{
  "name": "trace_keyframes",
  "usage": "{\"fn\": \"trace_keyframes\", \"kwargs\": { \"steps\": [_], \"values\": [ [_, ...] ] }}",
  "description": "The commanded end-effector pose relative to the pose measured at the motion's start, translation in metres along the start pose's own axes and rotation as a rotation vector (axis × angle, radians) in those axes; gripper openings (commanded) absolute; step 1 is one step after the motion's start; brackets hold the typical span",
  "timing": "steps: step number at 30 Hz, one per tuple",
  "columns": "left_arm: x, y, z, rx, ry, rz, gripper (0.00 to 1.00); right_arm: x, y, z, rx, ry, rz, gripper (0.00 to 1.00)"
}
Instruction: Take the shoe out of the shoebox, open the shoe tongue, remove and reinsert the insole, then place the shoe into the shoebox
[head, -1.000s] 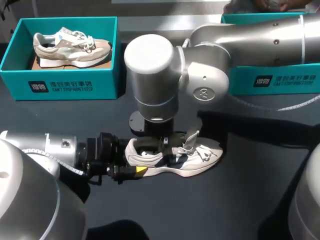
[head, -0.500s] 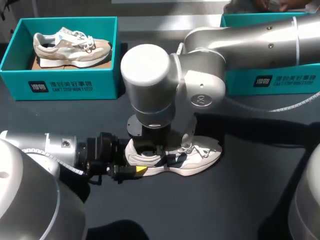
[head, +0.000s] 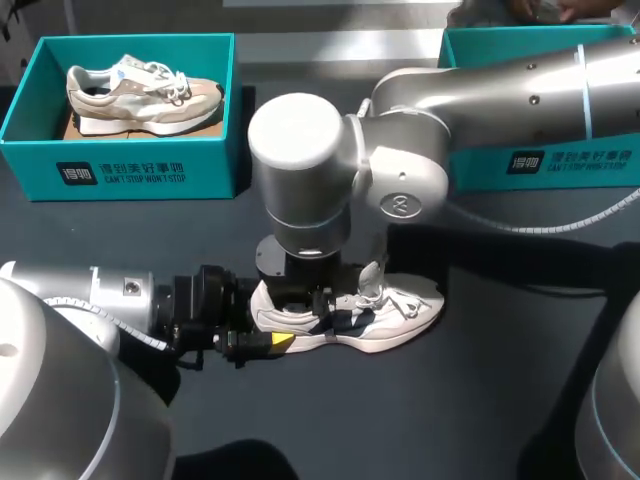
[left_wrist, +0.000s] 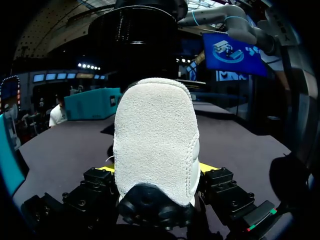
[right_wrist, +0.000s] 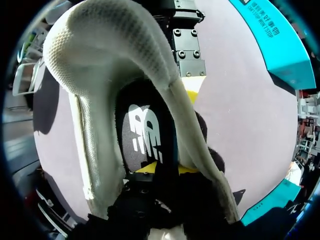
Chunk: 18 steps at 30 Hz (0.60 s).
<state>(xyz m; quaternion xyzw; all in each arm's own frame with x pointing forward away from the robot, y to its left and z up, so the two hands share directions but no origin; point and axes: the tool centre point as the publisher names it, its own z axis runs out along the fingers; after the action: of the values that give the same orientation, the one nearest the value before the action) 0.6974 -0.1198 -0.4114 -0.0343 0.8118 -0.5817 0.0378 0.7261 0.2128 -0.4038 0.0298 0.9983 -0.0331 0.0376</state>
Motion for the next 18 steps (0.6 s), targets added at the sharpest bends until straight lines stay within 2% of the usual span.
{"fn": "trace_keyframes", "kwargs": {
  "steps": [1,5,12,18],
  "values": [
    [0.002,0.0,0.001,0.001,-0.003,0.0,0.0,0.01,0.008,0.031,-0.001,0.017,0.002,0.0],
    [0.002,0.0,0.001,0.001,-0.003,0.0,0.0,0.019,0.006,0.021,0.002,0.012,0.033,0.0],
    [0.002,0.0,0.001,0.001,-0.003,0.0,0.0,0.022,-0.003,-0.02,-0.007,-0.027,0.053,0.0],
    [0.002,0.0,0.001,0.001,-0.003,0.0,0.0,0.02,-0.012,-0.046,-0.017,-0.08,0.072,0.0]
  ]
}}
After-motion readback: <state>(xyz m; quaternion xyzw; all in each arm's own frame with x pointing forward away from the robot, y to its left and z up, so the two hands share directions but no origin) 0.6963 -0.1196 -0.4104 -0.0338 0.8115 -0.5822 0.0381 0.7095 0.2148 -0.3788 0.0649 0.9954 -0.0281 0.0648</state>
